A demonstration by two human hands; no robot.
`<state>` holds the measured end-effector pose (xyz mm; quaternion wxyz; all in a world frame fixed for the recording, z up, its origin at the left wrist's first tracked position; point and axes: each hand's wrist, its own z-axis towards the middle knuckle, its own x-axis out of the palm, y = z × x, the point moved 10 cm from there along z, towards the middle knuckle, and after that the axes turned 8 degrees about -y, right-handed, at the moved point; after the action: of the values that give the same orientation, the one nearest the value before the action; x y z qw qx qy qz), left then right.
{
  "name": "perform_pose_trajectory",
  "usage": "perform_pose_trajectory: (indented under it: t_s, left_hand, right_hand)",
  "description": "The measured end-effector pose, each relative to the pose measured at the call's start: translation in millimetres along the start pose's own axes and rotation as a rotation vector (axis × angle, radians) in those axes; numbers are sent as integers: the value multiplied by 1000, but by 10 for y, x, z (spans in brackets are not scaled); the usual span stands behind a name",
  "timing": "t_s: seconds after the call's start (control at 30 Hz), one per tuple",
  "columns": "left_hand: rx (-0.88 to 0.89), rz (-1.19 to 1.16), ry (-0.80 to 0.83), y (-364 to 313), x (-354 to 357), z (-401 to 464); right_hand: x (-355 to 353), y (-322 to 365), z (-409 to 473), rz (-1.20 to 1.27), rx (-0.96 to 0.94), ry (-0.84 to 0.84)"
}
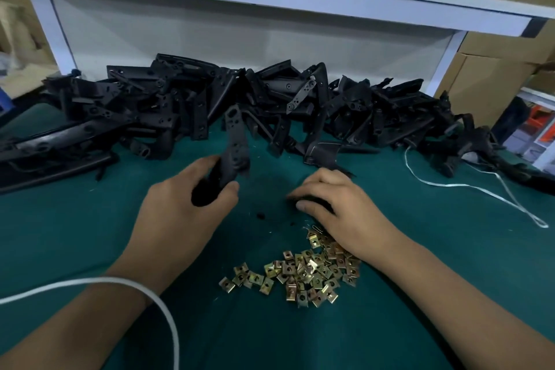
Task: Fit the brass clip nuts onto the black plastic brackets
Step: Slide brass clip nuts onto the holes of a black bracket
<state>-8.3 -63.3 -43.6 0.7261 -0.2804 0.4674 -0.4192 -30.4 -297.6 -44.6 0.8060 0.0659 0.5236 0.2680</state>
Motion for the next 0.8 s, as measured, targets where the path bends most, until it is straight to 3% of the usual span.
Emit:
perform_pose_trajectory:
  t_s: [0.27, 0.4, 0.53, 0.8]
  left_hand:
    - [80, 205, 111, -16, 115, -33]
    - [205, 279, 193, -105, 241, -113]
    - [336, 356, 241, -215, 320, -176]
    - [390, 365, 194, -296, 277, -181]
  right_hand:
    - [10, -72, 8, 7, 64, 25]
    - [-63, -89, -2, 11, 107, -14]
    - [-236, -156, -49, 446, 266, -207]
    - [-134, -77, -92, 1068, 360, -280]
